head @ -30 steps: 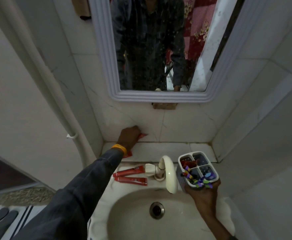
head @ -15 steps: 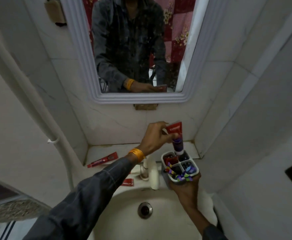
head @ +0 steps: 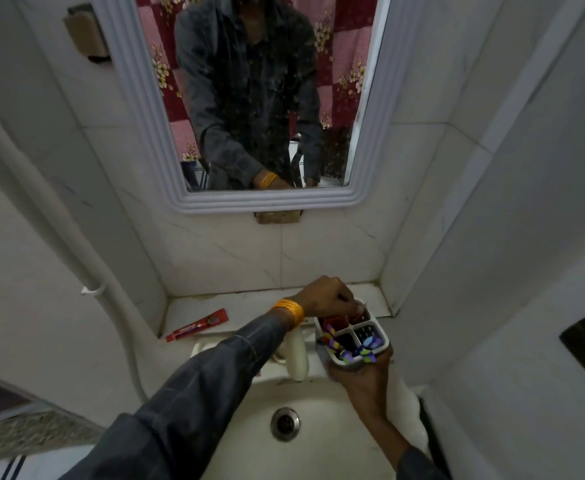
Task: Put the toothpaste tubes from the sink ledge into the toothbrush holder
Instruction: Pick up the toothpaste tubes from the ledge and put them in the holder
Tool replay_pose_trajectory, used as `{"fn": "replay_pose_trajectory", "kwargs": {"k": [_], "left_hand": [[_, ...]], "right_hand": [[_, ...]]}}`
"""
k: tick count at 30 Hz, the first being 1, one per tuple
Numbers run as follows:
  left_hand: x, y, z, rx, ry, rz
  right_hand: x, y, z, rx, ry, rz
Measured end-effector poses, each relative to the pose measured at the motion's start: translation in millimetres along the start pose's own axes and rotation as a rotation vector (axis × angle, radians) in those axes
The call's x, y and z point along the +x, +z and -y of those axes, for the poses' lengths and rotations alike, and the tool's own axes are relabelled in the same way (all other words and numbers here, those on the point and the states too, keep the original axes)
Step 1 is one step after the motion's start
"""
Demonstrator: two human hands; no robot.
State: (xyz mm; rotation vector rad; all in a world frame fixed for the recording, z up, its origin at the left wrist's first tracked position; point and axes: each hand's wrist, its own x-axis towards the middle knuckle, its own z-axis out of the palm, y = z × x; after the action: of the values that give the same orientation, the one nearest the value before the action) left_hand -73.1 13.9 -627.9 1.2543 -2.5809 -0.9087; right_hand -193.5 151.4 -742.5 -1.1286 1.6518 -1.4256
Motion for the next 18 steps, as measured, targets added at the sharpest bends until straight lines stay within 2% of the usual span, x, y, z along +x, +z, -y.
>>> {"fn": "replay_pose_trajectory", "kwargs": {"k": [2,4,6,9,12,14,18], "left_hand": [[-6.8,-11.0,1.7,-0.159,-0.03,0.005],[-21.1,-24.8,16.5,-0.297,-0.079,-0.075],[-43.2,-36.0,52.6,-0.227,-0.189,-0.21],[-95.4,-35.6,130.6,0.028,-0.542,-0.337],[-145.1,-20.8,184.7,0.044,-0.755,-0.254],[-155.4,-11.8,201.6,0.047,-0.793,-0.187],[-145.3,-2.4,202.5,0.135,-0.707,-0.2]], "right_hand": [[1.6,-0.4,-3.4,0.01,0.014,0.027],[2.1,-0.4,-5.7,0.053,0.029,0.032],[-3.5,4.2,3.9,0.091,0.016,0.03],[-10.2,7.4,21.3,0.143,-0.013,-0.022],[-13.3,8.6,27.0,0.104,-0.043,-0.023],[-16.2,8.2,29.0,0.111,0.0,0.012],[-19.4,10.3,36.8,0.111,-0.012,0.017]]}}
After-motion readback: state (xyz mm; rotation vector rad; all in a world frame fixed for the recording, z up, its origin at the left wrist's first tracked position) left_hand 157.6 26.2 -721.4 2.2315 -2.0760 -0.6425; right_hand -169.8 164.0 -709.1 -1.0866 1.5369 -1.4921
